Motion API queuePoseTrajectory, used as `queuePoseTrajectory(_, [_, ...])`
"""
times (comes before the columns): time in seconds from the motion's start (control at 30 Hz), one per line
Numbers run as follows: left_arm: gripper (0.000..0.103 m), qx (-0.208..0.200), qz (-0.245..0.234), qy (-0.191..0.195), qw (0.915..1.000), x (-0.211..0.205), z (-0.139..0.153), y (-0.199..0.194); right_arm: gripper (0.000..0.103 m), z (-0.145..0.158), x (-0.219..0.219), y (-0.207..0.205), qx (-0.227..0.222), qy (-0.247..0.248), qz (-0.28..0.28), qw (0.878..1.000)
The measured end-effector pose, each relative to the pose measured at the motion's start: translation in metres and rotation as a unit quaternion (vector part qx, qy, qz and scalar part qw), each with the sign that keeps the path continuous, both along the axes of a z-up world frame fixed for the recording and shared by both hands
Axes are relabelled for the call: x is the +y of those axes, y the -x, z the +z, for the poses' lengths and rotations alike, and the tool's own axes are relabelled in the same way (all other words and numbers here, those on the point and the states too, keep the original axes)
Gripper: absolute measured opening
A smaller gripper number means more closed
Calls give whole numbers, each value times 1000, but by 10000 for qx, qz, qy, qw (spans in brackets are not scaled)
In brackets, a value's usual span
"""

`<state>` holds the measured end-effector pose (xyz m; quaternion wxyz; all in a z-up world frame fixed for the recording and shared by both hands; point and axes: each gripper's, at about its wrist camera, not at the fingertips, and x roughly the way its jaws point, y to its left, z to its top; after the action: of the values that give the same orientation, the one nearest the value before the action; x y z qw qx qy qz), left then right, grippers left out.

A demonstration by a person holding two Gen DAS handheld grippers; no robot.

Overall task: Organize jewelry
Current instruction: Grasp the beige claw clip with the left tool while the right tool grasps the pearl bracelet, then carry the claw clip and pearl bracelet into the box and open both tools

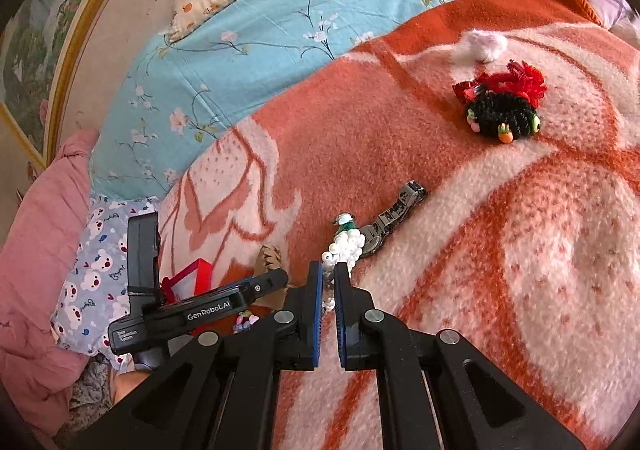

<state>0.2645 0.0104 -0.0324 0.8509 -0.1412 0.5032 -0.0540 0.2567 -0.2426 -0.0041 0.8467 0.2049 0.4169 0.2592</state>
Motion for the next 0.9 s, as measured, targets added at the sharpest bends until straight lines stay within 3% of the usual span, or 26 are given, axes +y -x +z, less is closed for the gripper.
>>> queuePoseTrajectory(0.5, [64, -557, 258, 154, 9980, 30, 49, 86, 5, 22, 17, 26, -182, -97, 237, 9995])
queuePoseTrajectory(0.9, [64, -796, 606, 126, 9949, 60, 68, 142, 5, 34, 53, 54, -274, -107, 653, 9974])
